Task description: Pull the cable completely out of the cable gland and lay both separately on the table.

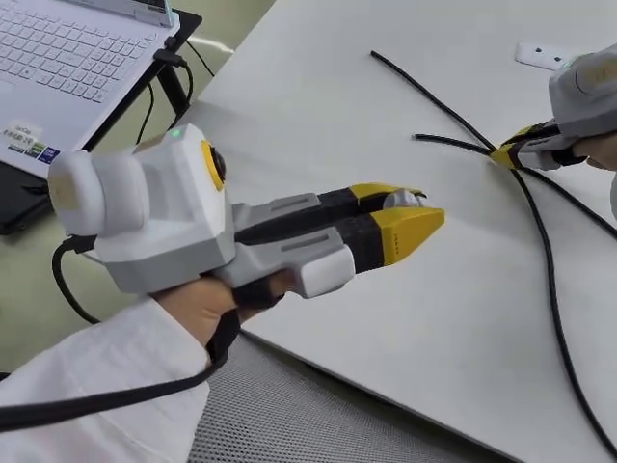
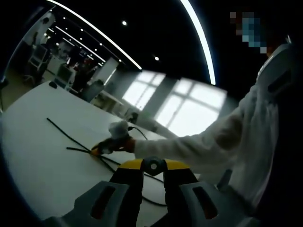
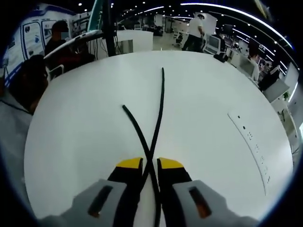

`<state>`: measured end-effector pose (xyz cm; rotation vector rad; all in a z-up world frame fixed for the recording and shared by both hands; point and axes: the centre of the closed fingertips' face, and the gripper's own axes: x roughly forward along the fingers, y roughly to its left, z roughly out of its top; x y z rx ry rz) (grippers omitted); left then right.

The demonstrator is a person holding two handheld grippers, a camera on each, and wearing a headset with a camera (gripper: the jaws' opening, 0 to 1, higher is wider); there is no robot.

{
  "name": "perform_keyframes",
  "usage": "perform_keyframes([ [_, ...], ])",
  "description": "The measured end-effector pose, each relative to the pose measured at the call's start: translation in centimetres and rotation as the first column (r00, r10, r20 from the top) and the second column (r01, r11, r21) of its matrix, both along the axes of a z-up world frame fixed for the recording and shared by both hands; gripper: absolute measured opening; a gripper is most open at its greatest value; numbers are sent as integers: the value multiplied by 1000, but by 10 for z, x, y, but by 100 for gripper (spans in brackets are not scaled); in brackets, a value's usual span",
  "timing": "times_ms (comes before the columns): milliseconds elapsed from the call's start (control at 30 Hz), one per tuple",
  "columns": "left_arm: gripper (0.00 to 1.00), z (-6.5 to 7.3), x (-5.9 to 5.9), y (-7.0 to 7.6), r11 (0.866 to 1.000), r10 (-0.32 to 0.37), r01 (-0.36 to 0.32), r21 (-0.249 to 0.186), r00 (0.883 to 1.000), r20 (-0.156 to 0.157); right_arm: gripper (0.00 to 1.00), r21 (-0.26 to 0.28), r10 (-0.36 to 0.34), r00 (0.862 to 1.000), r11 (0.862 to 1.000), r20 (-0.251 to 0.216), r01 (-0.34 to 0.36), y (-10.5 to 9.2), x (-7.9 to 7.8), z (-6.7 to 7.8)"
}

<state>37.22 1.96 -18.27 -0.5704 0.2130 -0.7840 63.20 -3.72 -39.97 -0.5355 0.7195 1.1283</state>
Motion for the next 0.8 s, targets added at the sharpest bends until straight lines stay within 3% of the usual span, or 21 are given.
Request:
perform_keyframes([
  [67,16,0,0,-1,1000,-4,4,4,1000,-1,14,19,-13,1000,1000,11,12,-5,1,3],
  [167,16,-2,0,-6,1000,-25,25,15,1000,-5,23,93,-51,998,994,23,49,-11,-3,20],
  [233,16,-1,0,-8,999,-37,37,20,999,1,30,115,-73,997,991,19,70,-18,-1,23],
  [300,16,-4,4,-9,998,-41,41,40,999,-3,35,149,-79,997,986,28,74,-25,-9,35],
  [433,16,-10,20,-9,998,-61,61,32,998,-9,40,203,-102,995,974,18,97,-35,-35,57],
  [500,16,-19,26,-11,991,-92,94,92,995,-26,42,213,-110,993,972,34,100,-42,-46,66],
  [600,16,-32,35,-24,962,-175,174,212,984,-12,45,258,-144,988,958,53,126,-58,-70,85],
  [733,17,-54,49,-43,933,-231,225,280,973,-12,47,274,-180,981,950,75,153,-84,-102,100],
  [800,17,-58,55,-49,932,-234,220,289,972,15,51,275,-208,974,945,95,175,-97,-111,105],
])
